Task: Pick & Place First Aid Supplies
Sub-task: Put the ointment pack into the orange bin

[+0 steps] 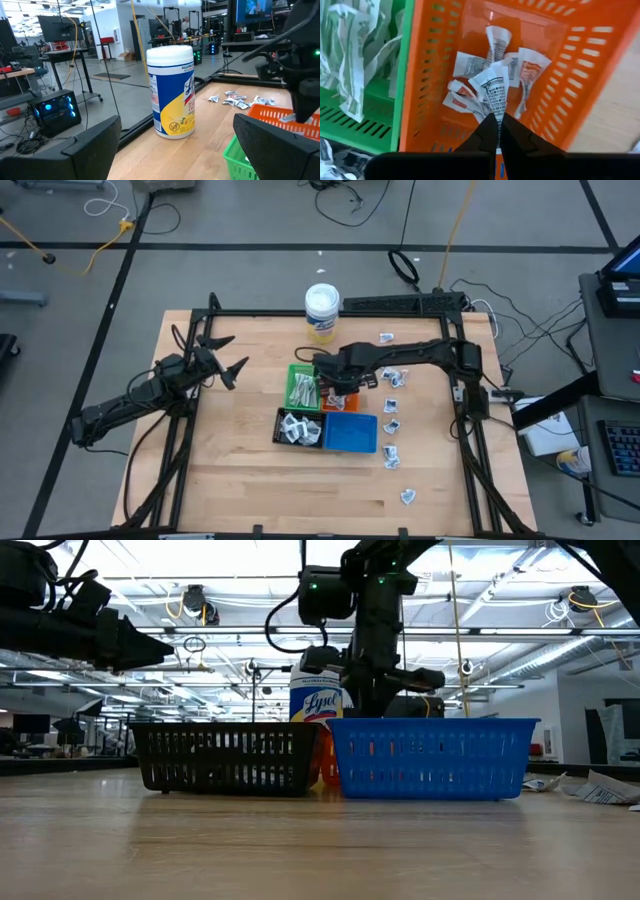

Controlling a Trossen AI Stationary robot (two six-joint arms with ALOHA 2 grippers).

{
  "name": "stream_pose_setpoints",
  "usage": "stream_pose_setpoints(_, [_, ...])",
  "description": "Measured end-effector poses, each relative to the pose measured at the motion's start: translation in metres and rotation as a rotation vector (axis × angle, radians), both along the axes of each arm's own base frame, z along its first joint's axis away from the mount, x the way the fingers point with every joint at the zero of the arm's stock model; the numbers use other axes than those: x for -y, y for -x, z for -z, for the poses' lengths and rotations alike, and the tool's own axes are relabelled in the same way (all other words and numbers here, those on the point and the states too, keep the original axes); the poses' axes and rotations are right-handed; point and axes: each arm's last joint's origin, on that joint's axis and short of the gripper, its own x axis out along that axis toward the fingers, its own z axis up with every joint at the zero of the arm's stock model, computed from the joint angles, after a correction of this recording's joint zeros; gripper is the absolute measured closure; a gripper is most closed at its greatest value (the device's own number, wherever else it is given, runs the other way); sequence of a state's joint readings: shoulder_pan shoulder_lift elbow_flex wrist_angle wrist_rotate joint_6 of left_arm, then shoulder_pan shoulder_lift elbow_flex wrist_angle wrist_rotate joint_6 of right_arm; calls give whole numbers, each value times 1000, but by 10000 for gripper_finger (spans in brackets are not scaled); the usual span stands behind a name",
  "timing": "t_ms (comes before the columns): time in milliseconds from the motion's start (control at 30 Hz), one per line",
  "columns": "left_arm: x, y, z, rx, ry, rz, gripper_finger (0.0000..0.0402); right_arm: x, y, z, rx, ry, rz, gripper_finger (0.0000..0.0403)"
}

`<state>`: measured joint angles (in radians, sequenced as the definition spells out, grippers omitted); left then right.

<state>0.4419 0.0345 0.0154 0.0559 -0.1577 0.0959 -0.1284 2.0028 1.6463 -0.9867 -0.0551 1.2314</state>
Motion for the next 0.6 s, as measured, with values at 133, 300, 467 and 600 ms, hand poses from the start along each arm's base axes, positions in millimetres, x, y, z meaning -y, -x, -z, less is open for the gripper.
stream_pose_setpoints(133, [0,0,0,0,0,0,9,0,-7,10,24,-7,-52,393])
stream_pose_setpoints(300, [0,0,0,0,0,0,9,2,-11,7,68,33,-66,373])
stream_pose_setpoints(467, [0,0,0,0,0,0,9,3,-10,5,71,55,-71,314])
stream_pose_setpoints(600, [0,0,0,0,0,0,9,3,-10,6,71,54,-91,267])
